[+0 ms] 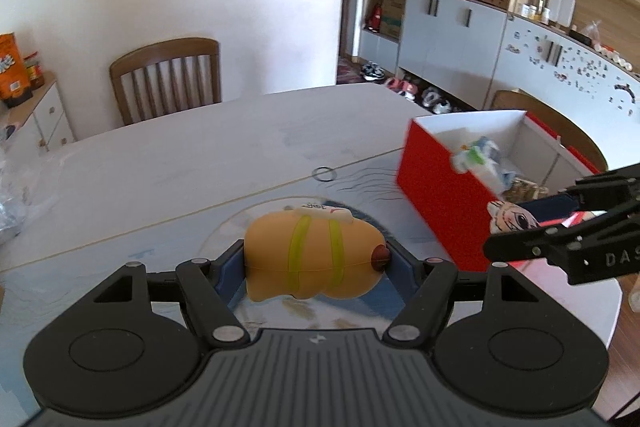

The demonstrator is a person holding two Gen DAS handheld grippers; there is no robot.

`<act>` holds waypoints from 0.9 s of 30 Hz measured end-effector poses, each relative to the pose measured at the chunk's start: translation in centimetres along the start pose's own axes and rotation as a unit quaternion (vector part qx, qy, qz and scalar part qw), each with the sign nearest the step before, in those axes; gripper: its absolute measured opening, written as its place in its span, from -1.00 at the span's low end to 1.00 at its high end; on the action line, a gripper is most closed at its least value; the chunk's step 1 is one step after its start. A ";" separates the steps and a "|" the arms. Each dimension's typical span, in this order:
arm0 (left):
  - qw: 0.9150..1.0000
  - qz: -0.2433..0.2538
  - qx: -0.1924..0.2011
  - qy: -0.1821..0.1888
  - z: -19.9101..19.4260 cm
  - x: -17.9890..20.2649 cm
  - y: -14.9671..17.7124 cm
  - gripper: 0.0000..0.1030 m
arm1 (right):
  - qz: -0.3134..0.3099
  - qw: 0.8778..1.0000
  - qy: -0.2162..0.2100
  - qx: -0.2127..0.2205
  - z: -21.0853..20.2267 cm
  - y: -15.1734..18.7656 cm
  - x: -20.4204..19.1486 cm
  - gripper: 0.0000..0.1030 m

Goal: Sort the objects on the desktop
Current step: 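Carry the plush and cookie packet over the red box with both tools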

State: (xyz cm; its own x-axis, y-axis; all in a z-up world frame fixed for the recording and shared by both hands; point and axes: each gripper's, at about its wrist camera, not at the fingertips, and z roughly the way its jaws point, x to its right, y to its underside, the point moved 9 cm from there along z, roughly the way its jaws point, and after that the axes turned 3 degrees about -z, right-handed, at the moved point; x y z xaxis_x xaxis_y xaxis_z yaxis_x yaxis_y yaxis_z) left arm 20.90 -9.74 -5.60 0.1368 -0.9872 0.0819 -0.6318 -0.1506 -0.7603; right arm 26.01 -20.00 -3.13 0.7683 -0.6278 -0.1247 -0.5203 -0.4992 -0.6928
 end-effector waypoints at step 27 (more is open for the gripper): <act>0.994 0.077 -0.010 0.074 5.0 15.2 -4.2 0.41 | 0.046 0.997 0.048 0.037 -4.7 0.4 13.9 0.06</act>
State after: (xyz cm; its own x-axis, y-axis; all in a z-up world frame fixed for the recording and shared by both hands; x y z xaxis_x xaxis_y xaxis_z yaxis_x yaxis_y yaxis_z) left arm 29.40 -23.90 -4.39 -0.0759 -0.9953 0.0595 -0.6513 0.0043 -0.7588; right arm 34.71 -31.76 -1.84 0.6777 -0.7251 -0.1227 -0.5547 -0.3945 -0.7326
